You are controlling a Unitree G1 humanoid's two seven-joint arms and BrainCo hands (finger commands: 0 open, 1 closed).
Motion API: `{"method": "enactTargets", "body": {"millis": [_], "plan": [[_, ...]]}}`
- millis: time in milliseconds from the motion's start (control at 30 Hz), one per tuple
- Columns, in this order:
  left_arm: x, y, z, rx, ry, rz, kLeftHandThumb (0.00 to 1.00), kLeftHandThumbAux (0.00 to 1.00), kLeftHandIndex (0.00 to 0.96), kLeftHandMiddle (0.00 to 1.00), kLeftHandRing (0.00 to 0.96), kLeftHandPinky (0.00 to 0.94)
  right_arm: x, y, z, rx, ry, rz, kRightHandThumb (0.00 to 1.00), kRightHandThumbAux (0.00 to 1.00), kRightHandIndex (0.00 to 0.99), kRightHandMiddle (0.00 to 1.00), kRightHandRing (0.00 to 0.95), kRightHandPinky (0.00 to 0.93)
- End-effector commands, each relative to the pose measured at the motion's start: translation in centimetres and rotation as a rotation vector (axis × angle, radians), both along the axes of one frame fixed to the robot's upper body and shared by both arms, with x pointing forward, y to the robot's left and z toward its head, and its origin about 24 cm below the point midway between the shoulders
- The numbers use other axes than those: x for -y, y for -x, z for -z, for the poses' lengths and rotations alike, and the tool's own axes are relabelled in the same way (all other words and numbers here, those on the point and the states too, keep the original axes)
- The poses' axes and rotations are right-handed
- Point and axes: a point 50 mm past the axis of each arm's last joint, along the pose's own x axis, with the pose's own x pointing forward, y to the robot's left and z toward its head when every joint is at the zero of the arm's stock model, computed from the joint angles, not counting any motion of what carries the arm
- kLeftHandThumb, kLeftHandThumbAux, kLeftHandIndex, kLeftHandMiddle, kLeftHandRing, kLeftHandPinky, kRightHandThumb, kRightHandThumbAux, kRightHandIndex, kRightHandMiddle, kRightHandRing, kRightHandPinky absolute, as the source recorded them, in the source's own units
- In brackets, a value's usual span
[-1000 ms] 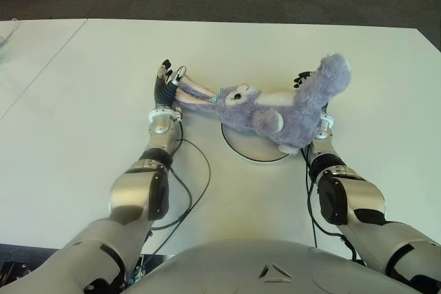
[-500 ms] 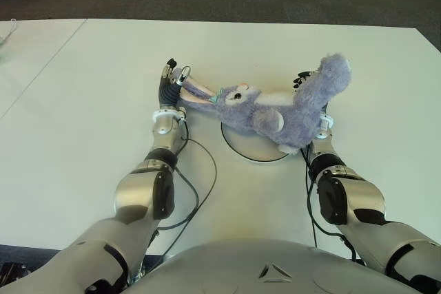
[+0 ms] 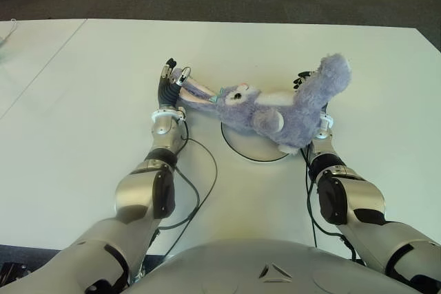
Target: Put the doll into the plate.
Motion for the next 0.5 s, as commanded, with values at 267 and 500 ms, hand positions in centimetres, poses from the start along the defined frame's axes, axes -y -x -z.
{"method": "enactTargets", "body": {"millis": [267,500], "plan": [[1.37,6.96,8.46,-0.430,0.100,0.009,0.000,0.640,0.000,0.002,0.000,0.013,-0.90,9.27,10.26,-0.431,-0.115,0.061,0.674,0.734,0.417,0.534,0.538,0.526],[1.32,6.93,8.46,-0.435,0.094,0.006,0.000,0.637,0.000,0.003,0.000,0.016,-0.95,9.25,10.25,-0.434,-0.100,0.066,0.669,0.738,0.411,0.511,0.520,0.467]]}}
